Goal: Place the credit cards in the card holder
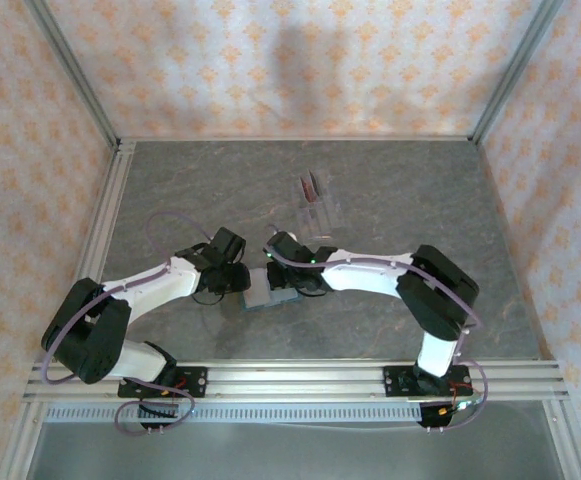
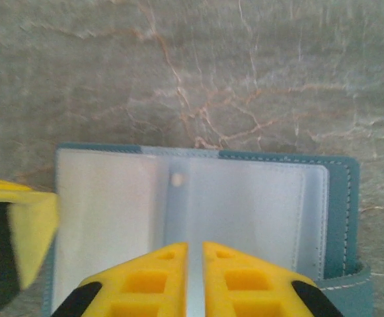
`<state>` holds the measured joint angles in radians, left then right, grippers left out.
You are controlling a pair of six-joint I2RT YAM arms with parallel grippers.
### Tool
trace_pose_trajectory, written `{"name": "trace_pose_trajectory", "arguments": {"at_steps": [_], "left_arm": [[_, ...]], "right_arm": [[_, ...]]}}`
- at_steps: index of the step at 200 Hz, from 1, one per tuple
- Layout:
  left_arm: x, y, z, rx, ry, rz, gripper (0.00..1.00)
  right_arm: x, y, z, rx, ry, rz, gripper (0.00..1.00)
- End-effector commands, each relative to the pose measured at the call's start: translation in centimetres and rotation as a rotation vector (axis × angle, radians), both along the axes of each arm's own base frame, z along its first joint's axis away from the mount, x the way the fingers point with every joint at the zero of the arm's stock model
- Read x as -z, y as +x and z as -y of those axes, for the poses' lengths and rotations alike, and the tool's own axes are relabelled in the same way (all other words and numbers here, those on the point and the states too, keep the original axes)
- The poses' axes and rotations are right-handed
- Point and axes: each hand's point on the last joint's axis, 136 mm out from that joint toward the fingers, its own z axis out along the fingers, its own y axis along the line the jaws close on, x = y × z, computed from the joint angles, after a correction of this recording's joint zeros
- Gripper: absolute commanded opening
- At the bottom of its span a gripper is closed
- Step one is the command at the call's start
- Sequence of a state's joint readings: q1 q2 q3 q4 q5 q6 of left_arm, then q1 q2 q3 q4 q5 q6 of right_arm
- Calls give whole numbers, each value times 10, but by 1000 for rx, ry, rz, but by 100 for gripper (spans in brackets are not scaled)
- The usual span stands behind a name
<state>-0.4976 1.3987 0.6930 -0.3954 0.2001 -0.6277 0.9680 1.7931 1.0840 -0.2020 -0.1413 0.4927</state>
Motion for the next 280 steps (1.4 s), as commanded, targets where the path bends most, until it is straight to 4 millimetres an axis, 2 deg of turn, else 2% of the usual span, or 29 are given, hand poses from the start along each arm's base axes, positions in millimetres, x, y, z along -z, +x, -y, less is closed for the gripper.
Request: {"name": "trace_pose_trajectory", "arguments": {"at_steps": [1,24,43,59,119,164,209,239,280], "left_arm": [[-8,4,-4,-7,28,22,31],[-13,5,-4,-8,21,42,32],[-14,4,-5,-8,20,48,41],[-15,4,-2,-2,11,49,44],[-13,5,4,9,-20,44,46],[-25,7,-10,-34,21,102,50],[-14,6,0,-6,-1,57,49],[-4,5,8,10,-13,17,44],[3,5,5,4,12,-5,37]], "right_arm": [[2,-3,-12,-41,-8,-10,13],[6,-7,-20,-64,-10,-25,12],[6,-8,-23,-69,0,-28,12],[7,-7,-23,-69,-4,-29,12],[15,-10,-25,-78,-10,-46,22],[23,-12,-29,-86,-15,-62,24],[17,-15,-33,-99,13,-68,29],[10,-17,-37,-110,42,-71,30],[7,-18,-41,-119,59,-75,31]]}}
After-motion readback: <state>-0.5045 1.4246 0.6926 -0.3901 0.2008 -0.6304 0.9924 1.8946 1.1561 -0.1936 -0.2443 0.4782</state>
